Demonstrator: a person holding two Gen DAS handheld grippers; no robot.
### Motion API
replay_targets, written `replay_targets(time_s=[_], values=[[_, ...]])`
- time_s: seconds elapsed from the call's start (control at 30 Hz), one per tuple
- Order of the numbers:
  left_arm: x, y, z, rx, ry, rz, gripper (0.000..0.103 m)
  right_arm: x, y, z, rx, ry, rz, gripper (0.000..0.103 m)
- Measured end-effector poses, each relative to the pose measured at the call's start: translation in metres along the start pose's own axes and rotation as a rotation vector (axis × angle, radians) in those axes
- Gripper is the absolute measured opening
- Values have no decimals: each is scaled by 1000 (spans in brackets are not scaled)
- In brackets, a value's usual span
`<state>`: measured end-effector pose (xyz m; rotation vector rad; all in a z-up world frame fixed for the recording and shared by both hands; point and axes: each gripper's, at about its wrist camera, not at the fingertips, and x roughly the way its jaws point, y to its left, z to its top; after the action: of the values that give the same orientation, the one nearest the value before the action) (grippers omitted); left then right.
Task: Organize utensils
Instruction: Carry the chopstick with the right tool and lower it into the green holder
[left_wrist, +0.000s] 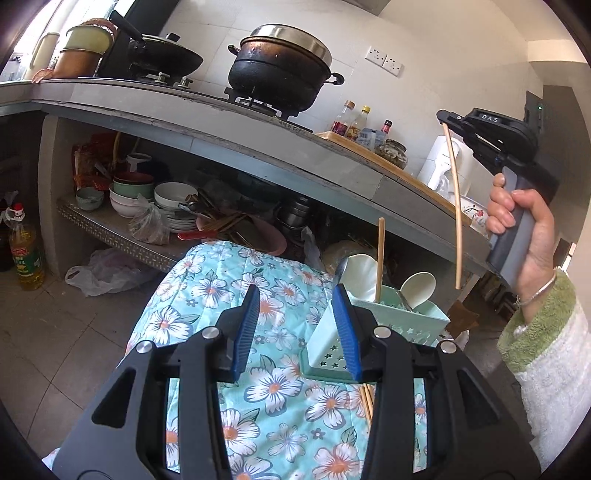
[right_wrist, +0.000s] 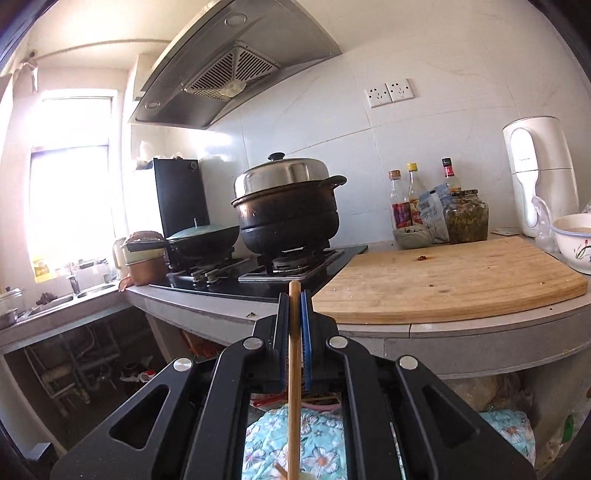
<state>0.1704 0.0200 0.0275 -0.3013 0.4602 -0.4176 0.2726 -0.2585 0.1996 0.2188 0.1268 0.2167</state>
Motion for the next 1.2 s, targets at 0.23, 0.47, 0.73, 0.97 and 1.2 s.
replay_targets(time_s=[0.23,0.47,0.73,0.97,1.2], values=[[0,15,0,-20,-1,18,39,40,4,-4,-51,-27,-71,6],[0,27,0,-38,0,33,39,72,1,-30,-113,27,-125,6],[3,34,-1,-55,6,37,39,94,-11,-48,-123,106,-154,6],[3,34,0,-51,3,42,38,101,-13,-46,-97,108,-157,6],[3,39,0,-64,5,50,38,110,-12,-48,-123,118,-177,6]])
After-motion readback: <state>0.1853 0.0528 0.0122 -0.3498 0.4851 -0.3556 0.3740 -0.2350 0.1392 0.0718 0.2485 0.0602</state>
